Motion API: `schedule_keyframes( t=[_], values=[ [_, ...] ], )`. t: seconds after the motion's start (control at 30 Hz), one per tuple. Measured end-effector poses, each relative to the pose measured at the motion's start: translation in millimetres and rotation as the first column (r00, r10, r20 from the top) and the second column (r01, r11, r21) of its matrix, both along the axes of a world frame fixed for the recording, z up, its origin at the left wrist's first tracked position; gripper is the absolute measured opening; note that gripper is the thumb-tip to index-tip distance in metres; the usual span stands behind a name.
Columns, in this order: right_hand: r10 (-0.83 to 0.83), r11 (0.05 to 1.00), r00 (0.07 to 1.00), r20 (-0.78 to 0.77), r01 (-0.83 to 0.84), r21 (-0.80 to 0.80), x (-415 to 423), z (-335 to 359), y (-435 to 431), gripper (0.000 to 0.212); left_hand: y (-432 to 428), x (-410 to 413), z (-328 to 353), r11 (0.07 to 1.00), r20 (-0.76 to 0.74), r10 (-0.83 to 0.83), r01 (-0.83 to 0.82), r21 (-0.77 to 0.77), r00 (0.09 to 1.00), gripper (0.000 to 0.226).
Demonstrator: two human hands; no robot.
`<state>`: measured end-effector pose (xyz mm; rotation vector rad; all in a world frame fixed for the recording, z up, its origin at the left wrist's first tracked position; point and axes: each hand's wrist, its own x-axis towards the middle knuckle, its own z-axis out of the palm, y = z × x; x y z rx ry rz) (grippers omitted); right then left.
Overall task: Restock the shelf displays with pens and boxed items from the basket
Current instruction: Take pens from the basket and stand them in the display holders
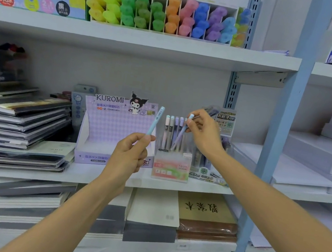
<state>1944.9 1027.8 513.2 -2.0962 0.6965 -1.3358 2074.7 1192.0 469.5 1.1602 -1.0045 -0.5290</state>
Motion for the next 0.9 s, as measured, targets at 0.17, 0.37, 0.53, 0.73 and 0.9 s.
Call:
schedule_keyframes(
  t=[0.17, 0.37, 0.53, 0.73, 0.9],
  values=[
    [-0.035, 0.996, 0.994, -0.1, 0.027, -0.085, 8, 0, -8, 0.003, -7, 7, -3, 1.0, -0.025, -0.012, 0.012, 0.018, 1.0, 0.014],
    [-0.073, 0.983, 0.98, -0.185, 0.04, -0.177, 15, 2, -15, 0.017, -13, 11, -7, 0.999, 0.023, 0.036, -0.036, -0.008, 0.999, 0.017],
    [-0.114, 0.965, 0.984, -0.136, 0.077, -0.251, 22, -2, -18, 0.012, -16, 13, -10, 0.996, -0.02, 0.092, -0.092, -0.006, 0.996, 0.015],
    [-0.216, 0.958, 0.94, -0.263, 0.153, -0.242, 21, 0, -23, 0.018, -15, 11, -8, 0.992, -0.022, 0.126, -0.125, 0.017, 0.992, 0.017],
    [0.157, 0.985, 0.987, -0.046, -0.16, -0.06, 6, 10, 2, 0.023, -12, 6, -6, 0.994, -0.001, 0.112, -0.112, 0.007, 0.994, 0.012]
  ],
)
